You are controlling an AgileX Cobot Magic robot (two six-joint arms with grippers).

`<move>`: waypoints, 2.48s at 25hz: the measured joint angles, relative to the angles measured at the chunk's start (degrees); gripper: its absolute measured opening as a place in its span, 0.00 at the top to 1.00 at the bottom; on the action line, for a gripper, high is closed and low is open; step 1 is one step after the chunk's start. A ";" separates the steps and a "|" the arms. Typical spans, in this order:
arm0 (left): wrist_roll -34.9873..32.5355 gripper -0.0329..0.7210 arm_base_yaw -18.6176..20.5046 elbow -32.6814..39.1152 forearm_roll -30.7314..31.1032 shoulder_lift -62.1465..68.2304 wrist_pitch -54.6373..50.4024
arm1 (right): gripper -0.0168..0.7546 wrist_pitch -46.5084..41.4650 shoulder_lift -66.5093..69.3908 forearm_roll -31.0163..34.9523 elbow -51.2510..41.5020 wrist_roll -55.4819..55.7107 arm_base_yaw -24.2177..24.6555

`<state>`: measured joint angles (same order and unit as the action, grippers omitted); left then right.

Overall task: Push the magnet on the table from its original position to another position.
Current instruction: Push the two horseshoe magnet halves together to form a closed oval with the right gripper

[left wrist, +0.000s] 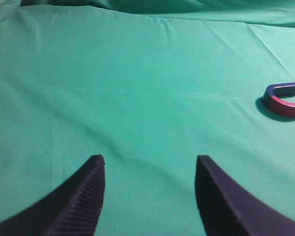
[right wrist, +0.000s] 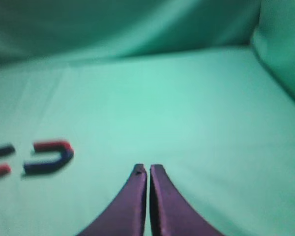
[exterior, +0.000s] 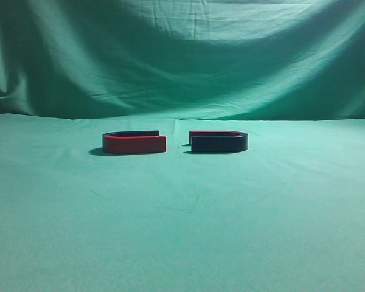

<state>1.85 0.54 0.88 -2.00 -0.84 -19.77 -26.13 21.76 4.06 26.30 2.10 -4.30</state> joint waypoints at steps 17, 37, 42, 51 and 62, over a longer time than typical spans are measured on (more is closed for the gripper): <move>0.00 0.43 0.00 0.00 0.00 0.00 0.00 | 0.98 -19.29 29.88 3.41 13.48 -7.10 0.00; 0.00 0.43 0.00 0.00 0.00 0.00 0.00 | 0.98 -23.48 77.27 3.29 44.08 -0.66 -15.89; 0.00 0.43 0.00 0.00 0.00 0.00 0.00 | 0.98 -27.82 88.74 3.29 55.55 0.44 -15.99; 0.00 0.43 0.00 0.00 0.00 0.00 0.00 | 0.98 -30.29 99.61 3.29 66.84 0.82 -16.10; 0.00 0.43 0.00 0.00 0.00 0.00 0.00 | 0.98 -28.87 102.16 3.41 68.77 1.26 -20.01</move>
<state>1.85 0.54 0.88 -2.00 -0.84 -19.77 -55.00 123.92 7.47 95.06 3.37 -24.31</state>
